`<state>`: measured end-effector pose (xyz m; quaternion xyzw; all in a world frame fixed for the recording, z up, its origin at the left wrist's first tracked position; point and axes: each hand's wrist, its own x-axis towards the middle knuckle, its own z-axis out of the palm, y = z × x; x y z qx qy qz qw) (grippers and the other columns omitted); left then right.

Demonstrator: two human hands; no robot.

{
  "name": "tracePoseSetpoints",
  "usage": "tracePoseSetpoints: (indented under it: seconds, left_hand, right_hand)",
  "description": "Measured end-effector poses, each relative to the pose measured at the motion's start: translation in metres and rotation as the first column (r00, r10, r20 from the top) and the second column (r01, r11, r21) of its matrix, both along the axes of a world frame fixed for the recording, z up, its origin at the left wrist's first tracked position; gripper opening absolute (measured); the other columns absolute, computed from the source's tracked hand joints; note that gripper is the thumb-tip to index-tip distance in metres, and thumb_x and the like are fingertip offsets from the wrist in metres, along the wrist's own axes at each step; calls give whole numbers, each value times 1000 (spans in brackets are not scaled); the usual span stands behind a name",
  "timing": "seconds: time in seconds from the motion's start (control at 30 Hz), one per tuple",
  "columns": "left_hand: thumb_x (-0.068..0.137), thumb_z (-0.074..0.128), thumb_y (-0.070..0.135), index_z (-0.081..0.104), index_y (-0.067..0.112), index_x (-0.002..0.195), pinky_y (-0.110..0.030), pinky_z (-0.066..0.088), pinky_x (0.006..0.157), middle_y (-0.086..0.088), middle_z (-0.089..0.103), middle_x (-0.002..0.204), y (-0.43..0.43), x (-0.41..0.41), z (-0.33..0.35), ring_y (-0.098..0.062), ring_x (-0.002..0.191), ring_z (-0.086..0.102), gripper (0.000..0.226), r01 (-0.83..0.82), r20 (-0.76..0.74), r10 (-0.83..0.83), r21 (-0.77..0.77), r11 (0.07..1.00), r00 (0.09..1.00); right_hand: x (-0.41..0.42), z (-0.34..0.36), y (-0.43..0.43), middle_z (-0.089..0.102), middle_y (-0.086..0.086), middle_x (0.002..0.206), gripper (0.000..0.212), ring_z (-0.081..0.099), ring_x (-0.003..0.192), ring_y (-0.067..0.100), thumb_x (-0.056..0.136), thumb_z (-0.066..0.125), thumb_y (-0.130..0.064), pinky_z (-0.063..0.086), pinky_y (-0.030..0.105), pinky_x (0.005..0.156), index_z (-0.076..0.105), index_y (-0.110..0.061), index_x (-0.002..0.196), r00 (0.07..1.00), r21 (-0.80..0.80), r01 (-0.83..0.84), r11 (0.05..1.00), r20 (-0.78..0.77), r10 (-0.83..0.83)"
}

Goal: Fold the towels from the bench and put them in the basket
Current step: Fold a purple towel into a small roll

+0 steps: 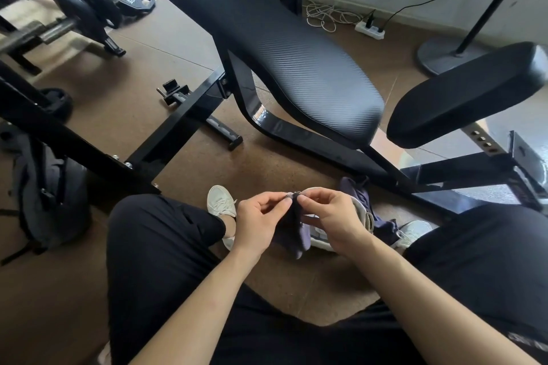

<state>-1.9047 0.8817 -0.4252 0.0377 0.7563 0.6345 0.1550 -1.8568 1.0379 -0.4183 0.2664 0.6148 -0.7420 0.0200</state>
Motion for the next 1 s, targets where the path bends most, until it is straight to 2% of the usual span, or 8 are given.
tracePoseSetpoints:
  seconds: [0.2,0.37,0.43,0.53,0.63,0.73,0.83,1.0]
  left_hand:
    - [89,76,11,79,18,106,-26,58,89,9,79,96,-1,-1,0,-4,95,74,18,-25,-12,25,2,1000,1000]
    - [81,83,8,77,20,102,-30,61,85,0,80,95,-2,-2,-1,-14,92,77,25,-29,0,29,57,998,1000]
    - [84,81,8,76,22,102,-35,62,86,1,80,96,-4,-4,-4,-13,93,76,23,-36,-52,37,12,999,998]
    - [91,74,11,76,25,102,-42,62,89,4,79,97,-7,-6,-6,-11,95,75,18,-26,-78,24,-23,999,997]
    - [94,71,14,73,35,100,-34,61,89,14,77,98,-13,-9,0,-7,99,72,22,63,-135,-74,-81,995,988]
    - [95,67,7,71,32,100,-21,56,87,18,74,98,-23,-14,8,-6,101,70,26,185,-217,-207,-119,975,954]
    - [95,65,3,71,21,103,-13,52,86,16,72,99,-35,-18,16,-3,101,68,20,263,-240,-298,-167,950,924]
    - [96,64,2,69,27,99,-13,51,70,24,70,90,-47,-24,22,-2,86,67,26,314,-186,-345,-176,933,920]
  right_hand:
    - [2,6,-8,80,0,91,24,75,93,15,96,61,4,59,24,84,78,-10,105,996,73,-59,996,-64,64]
    - [2,4,-13,79,-6,103,52,73,102,8,93,51,14,56,20,87,77,-30,101,984,150,-152,977,-65,163]
    - [3,1,-12,75,-5,107,54,70,101,9,90,53,13,55,22,89,76,-34,104,974,234,-188,954,-83,212]
    - [0,-3,-4,68,-3,98,50,64,92,11,86,59,7,50,19,77,77,-40,93,980,453,-125,883,-85,182]
    - [-5,-6,7,68,-4,107,29,64,98,10,85,69,-3,52,24,83,75,-28,98,982,548,-76,833,-106,159]
    - [-10,-4,15,66,-19,118,39,55,114,5,86,73,-12,42,19,96,70,-32,119,921,651,-278,707,-27,388]
    - [-17,3,11,66,-22,112,33,48,114,-1,90,73,-17,36,11,92,71,-31,119,851,678,-387,625,2,526]
    - [-22,-4,6,60,-20,103,18,42,107,13,81,65,-43,44,44,93,66,-44,99,796,732,-470,493,109,596]
